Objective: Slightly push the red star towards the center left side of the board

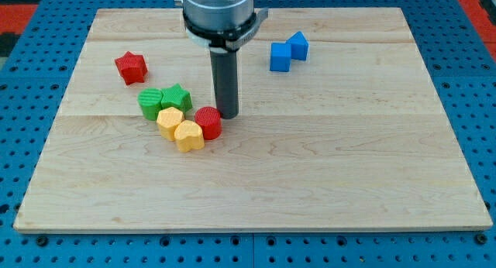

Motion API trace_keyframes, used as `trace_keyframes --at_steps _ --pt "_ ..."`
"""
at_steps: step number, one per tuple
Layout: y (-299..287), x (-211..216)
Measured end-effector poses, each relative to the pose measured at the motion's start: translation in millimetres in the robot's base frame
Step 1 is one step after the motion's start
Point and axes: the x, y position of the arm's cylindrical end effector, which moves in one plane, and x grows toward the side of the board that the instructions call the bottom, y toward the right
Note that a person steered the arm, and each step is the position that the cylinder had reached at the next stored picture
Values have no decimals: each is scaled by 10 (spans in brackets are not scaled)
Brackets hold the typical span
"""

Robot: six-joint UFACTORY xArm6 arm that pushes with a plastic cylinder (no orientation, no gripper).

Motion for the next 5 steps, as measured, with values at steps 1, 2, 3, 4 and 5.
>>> trace_keyframes --at_steps 1,2,3,4,5 --pt "-46 -210" --pt "-13 -318" --pt "177 -955" --pt "-779 -1332" --pt "-1271 -1057"
